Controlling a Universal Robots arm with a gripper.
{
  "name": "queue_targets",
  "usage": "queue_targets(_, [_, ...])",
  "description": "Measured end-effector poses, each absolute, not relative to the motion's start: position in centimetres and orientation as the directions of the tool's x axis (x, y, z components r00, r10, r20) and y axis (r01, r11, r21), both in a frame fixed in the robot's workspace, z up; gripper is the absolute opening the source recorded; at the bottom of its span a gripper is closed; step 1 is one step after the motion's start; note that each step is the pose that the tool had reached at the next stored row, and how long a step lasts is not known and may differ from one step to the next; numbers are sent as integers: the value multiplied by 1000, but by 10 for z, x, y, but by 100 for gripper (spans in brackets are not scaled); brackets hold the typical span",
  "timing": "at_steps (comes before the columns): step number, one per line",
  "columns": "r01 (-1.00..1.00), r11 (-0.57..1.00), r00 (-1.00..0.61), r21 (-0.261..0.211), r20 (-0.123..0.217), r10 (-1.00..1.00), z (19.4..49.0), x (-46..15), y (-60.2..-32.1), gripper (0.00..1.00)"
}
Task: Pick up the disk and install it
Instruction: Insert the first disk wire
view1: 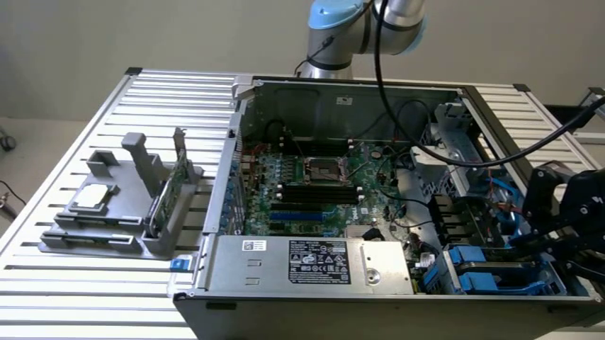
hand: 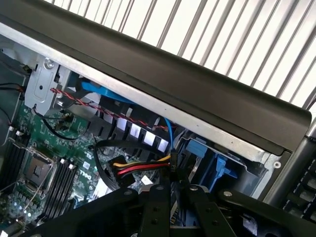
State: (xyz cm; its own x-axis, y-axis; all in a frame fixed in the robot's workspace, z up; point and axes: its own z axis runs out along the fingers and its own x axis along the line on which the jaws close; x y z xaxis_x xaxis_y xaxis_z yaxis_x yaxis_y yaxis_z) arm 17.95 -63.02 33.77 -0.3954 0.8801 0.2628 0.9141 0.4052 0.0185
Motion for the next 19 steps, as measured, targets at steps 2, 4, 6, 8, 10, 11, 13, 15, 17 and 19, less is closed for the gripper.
queue_targets(2, [915, 402, -392, 16, 264, 881, 339, 180, -631, 17])
queue_targets(4, [917, 398, -387, 13, 265, 883, 341, 180, -632, 17])
queue_targets(6, [919, 393, -382, 11, 266, 885, 342, 180, -633, 17])
queue_targets(8, [922, 388, -377, 11, 266, 887, 342, 179, -633, 17])
queue_targets(10, [923, 384, -373, 11, 266, 889, 342, 178, -633, 17])
queue_targets(11, [924, 382, -371, 11, 265, 890, 342, 176, -633, 17])
queue_targets(13, [925, 379, -368, 11, 265, 891, 341, 174, -633, 17])
queue_targets(15, [927, 374, -363, 10, 263, 894, 341, 172, -633, 17])
queue_targets(17, [931, 366, -355, 9, 262, 897, 341, 170, -633, 17])
queue_targets(19, [934, 357, -346, 9, 261, 901, 341, 168, -633, 17])
